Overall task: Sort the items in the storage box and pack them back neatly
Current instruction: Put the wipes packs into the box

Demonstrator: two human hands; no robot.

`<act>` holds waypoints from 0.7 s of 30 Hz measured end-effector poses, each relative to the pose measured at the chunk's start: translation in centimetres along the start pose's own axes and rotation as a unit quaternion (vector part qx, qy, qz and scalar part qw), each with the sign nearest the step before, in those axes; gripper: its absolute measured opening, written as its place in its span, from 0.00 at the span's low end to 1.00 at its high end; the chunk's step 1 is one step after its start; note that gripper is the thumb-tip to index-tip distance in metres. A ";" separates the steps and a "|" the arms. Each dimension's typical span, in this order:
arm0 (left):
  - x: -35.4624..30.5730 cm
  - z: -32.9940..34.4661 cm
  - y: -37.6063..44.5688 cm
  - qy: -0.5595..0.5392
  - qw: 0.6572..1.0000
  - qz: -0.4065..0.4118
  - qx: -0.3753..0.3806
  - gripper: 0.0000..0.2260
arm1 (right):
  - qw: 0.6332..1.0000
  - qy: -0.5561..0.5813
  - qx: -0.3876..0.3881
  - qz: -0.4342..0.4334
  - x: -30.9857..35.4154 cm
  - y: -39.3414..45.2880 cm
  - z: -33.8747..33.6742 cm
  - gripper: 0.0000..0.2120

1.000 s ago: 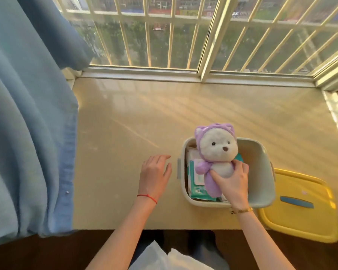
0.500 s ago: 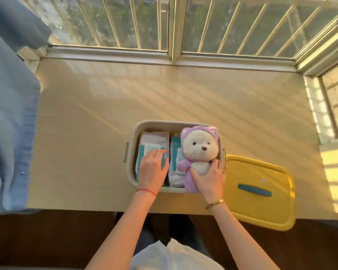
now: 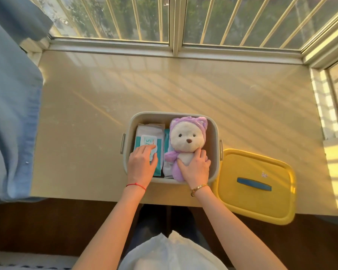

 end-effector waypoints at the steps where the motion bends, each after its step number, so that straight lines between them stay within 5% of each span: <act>1: 0.1 -0.2 -0.1 -0.002 1.000 0.002 0.001 0.11 | 1.000 -0.002 -0.001 -0.001 0.0 0.0 0.1 0.36; 10: 0.4 -1.9 -1.5 -0.012 0.998 0.049 0.035 0.12 | 0.999 0.001 -0.035 -0.014 -0.5 -2.5 -1.8 0.39; 15: -1.2 -1.6 -3.3 -0.009 0.993 0.102 0.060 0.12 | 0.992 0.064 -0.092 -0.066 -1.4 -6.6 -3.7 0.29; 21: -6.5 1.6 -6.1 -0.024 0.976 0.191 0.099 0.11 | 0.982 0.124 -0.143 0.001 -7.8 -11.9 -5.3 0.22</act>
Point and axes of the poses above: each hand's wrist, its own y-axis towards the middle knuckle, its own z-axis out of the palm, x = y × z, the point moved 9 cm from there along y, towards the middle knuckle, and after that the axes turned 5 degrees about x, right-handed, at the moved point
